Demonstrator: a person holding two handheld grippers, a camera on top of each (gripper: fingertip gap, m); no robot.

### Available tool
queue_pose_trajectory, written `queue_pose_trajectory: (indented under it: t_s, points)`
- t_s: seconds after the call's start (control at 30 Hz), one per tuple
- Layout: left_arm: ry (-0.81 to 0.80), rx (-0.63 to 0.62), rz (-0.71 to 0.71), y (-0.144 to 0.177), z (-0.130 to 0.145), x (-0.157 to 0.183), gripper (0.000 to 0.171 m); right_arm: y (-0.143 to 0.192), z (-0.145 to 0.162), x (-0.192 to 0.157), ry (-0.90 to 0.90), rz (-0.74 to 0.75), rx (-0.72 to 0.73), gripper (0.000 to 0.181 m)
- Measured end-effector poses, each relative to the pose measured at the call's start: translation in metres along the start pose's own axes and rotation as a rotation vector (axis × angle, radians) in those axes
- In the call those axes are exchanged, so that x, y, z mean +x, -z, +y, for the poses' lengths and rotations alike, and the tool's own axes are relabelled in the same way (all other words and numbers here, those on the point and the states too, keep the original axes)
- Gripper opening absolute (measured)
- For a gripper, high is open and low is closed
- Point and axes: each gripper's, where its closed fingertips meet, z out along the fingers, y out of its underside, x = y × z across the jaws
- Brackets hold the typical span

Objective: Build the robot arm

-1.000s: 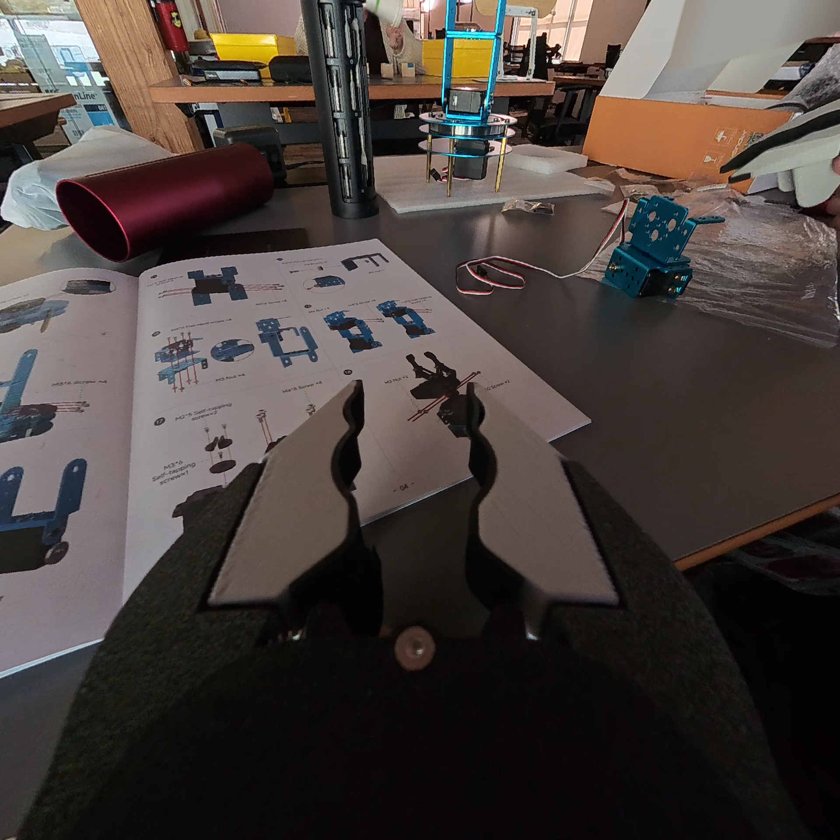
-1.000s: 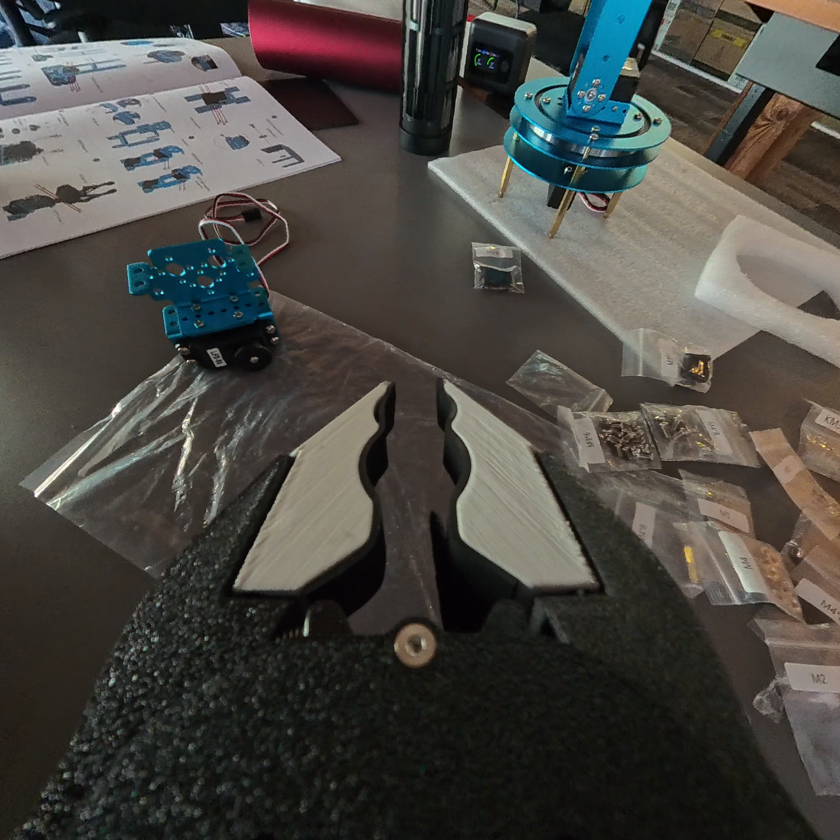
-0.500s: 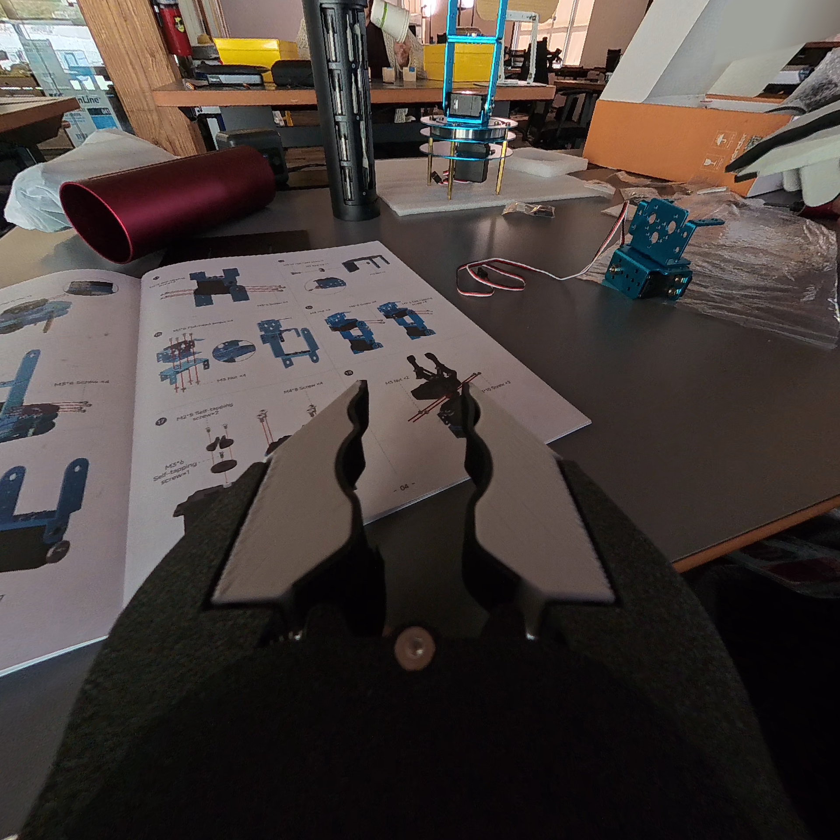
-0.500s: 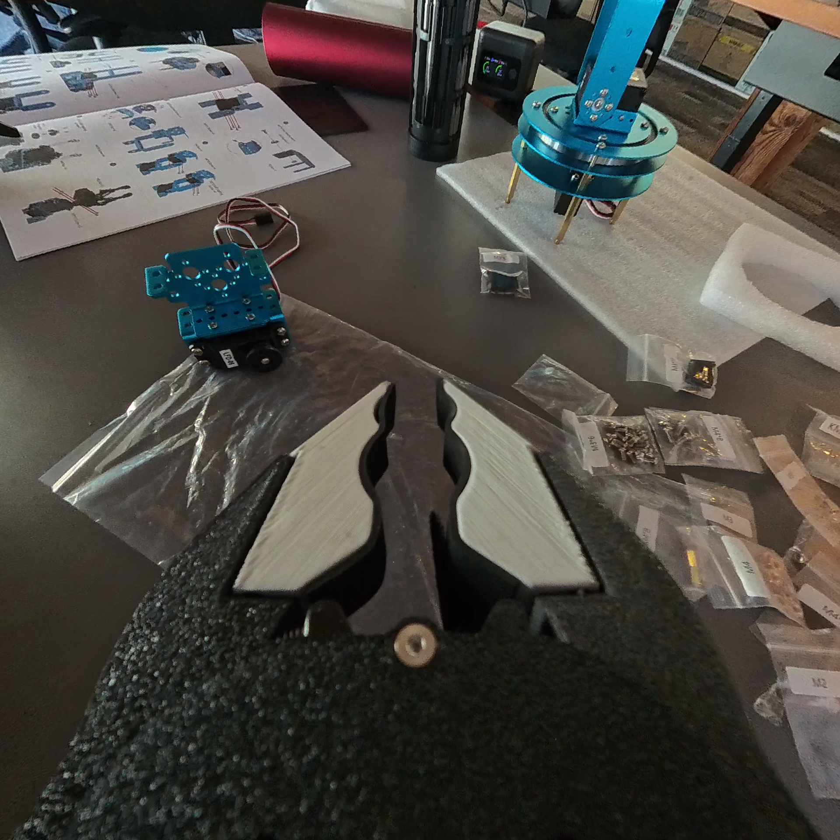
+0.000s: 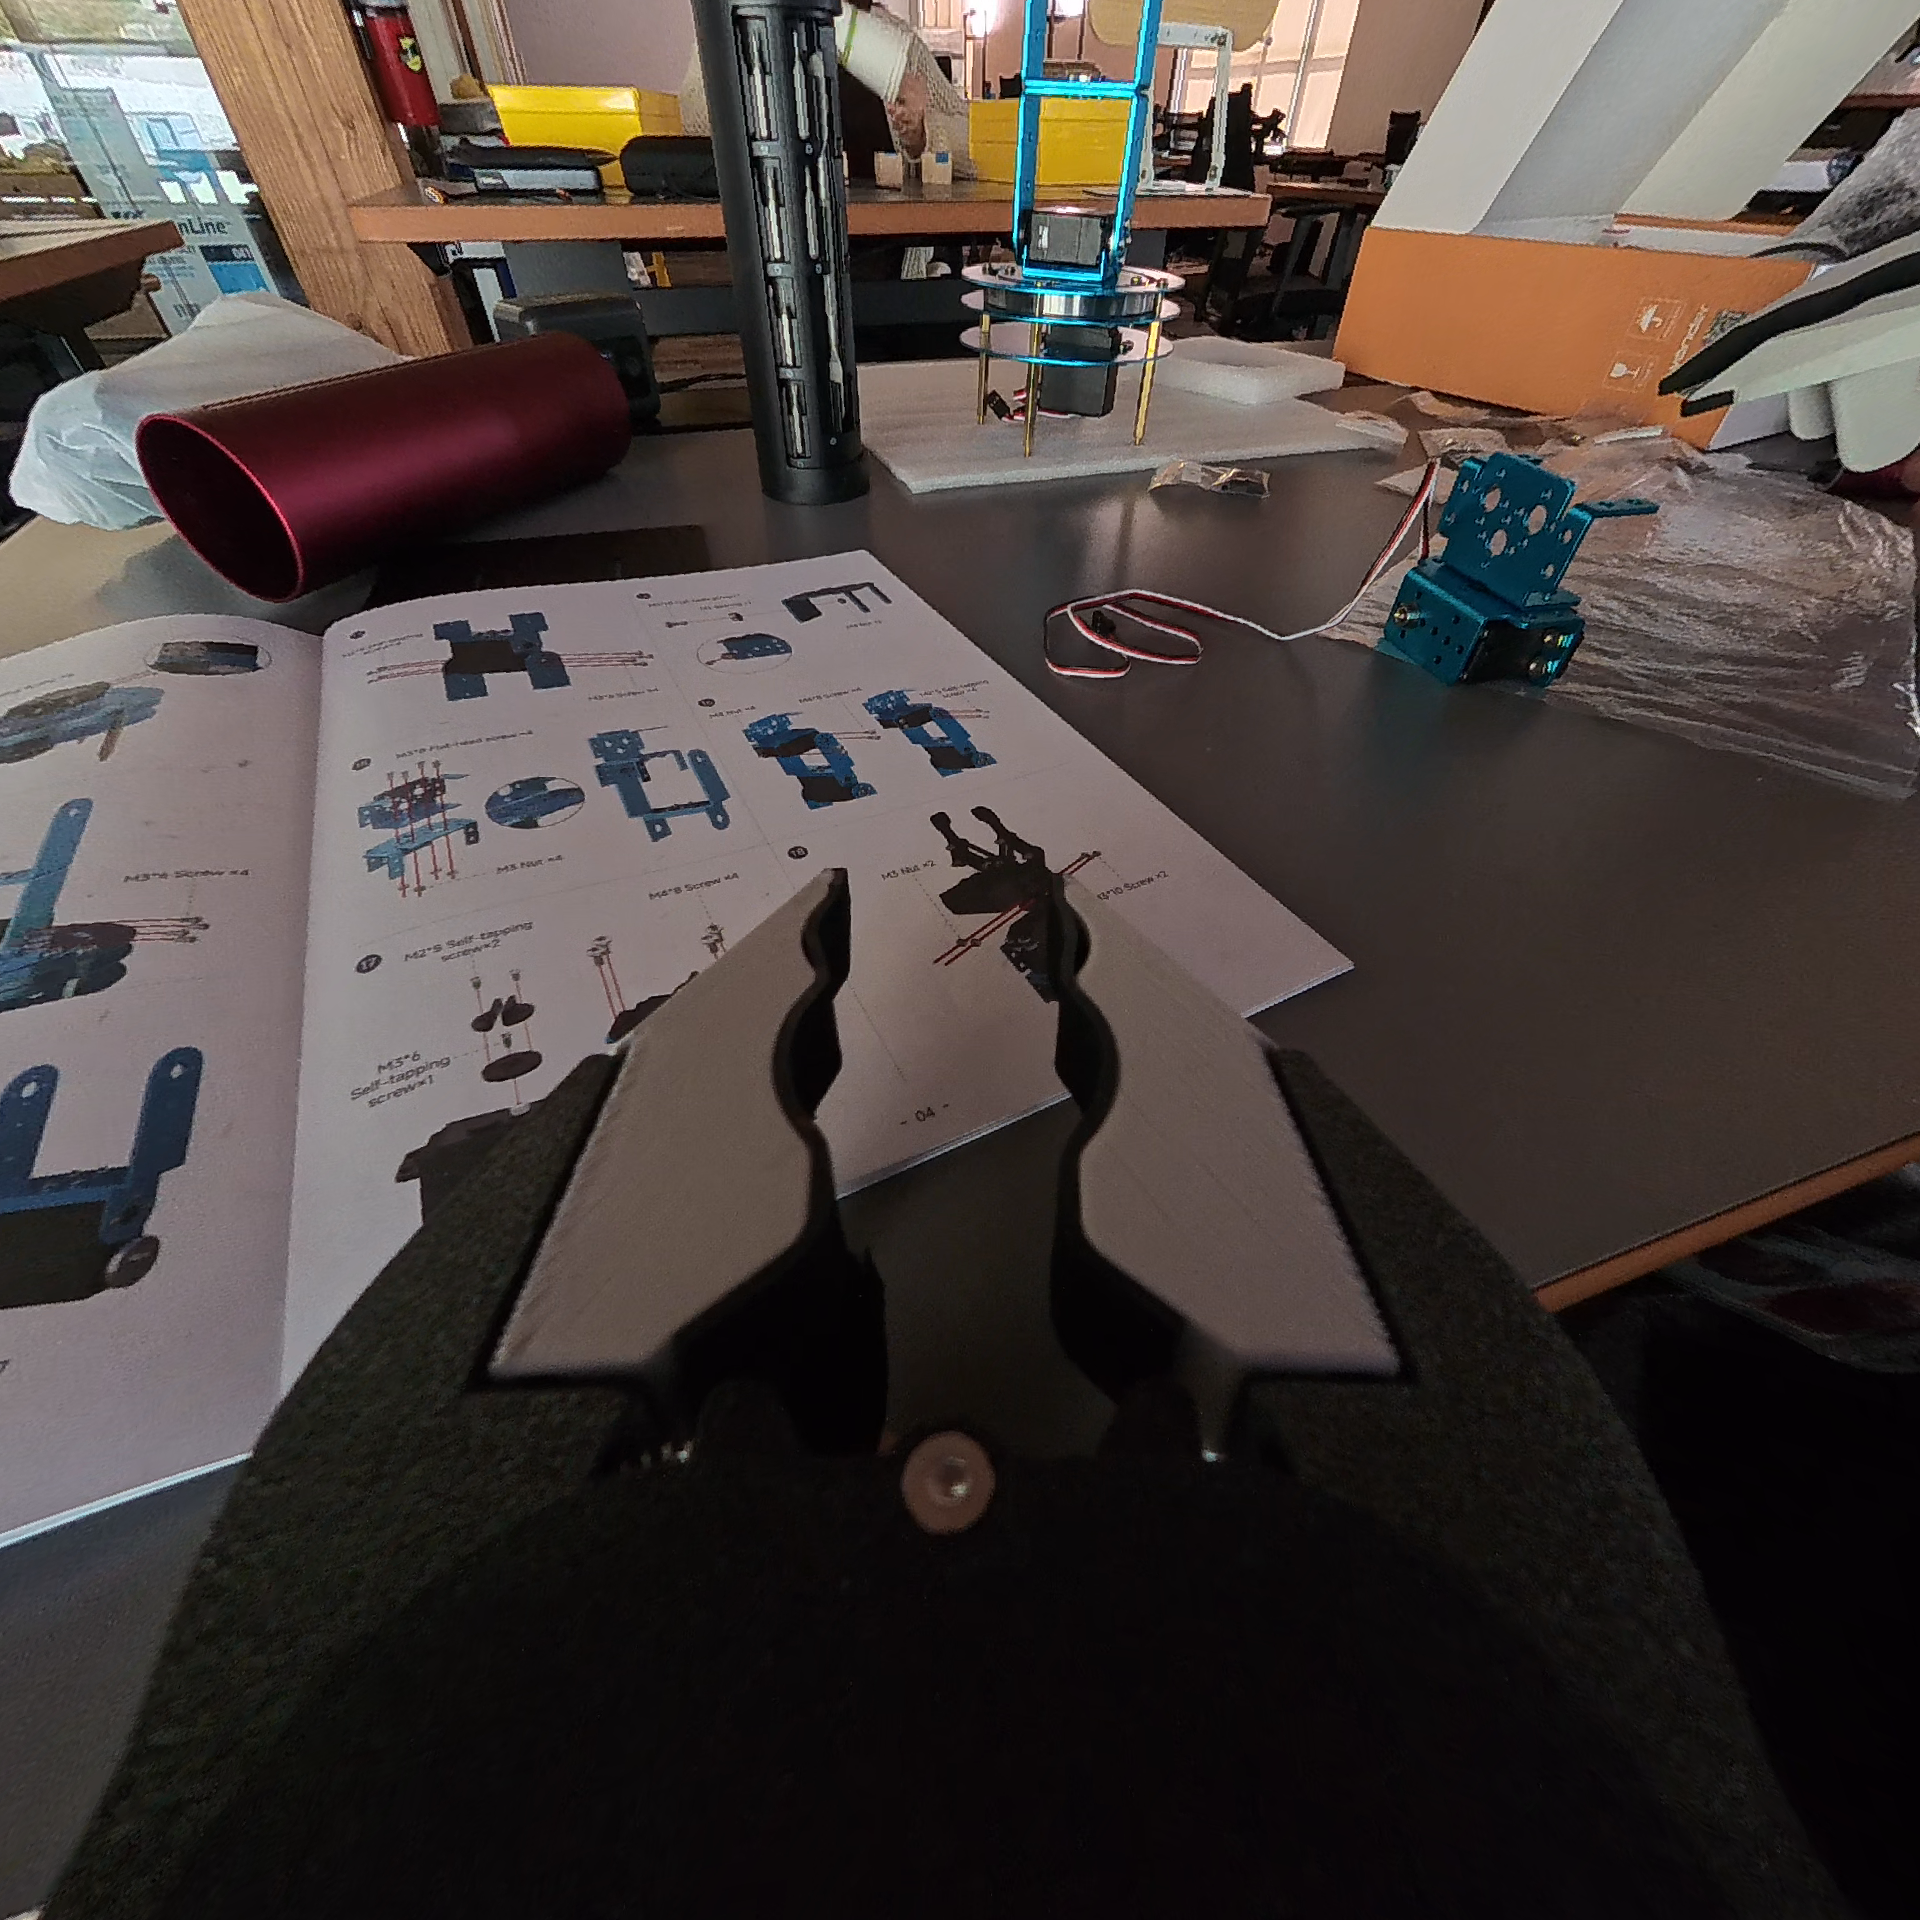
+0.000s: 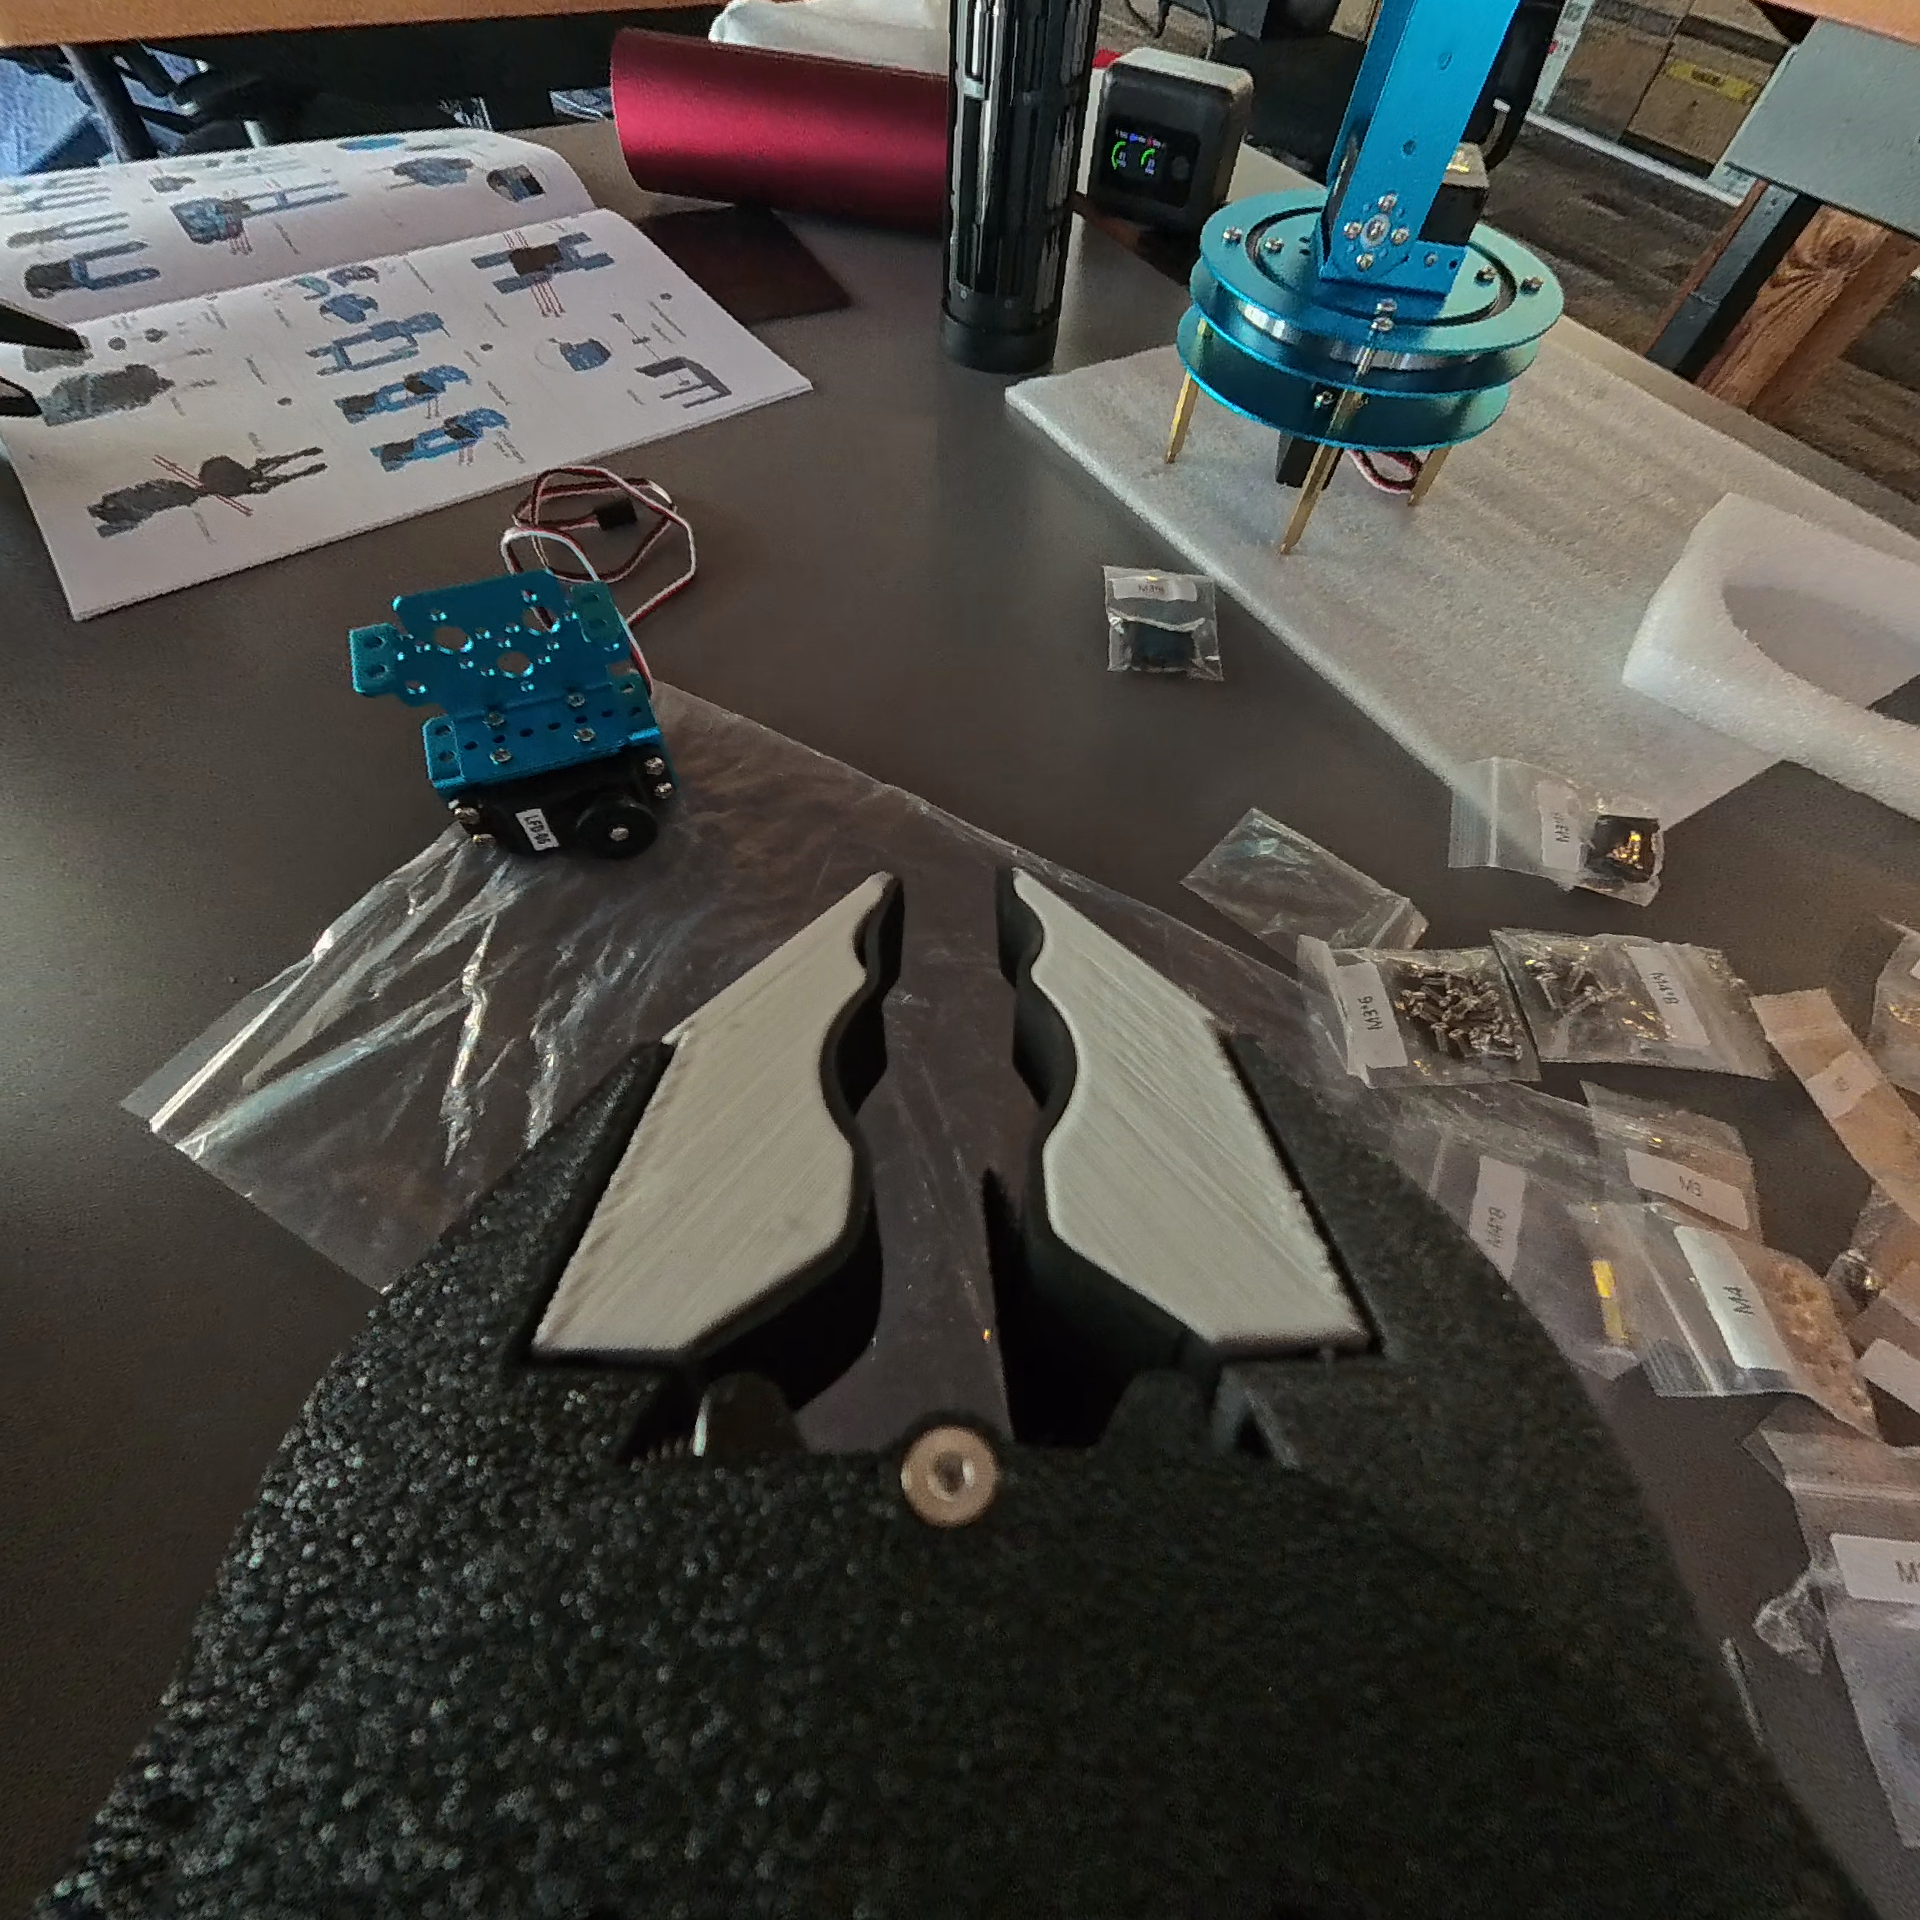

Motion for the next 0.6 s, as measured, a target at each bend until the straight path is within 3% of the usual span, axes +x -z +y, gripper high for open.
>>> queue_pose_trajectory:
  t_s: [0.6]
  points:
    - [-0.002, 0.004, 0.008, 0.002, -0.001, 0.002, 0.037, -0.0028, 0.0045, -0.0019, -0.004, -0.015, -0.023, 0.017]
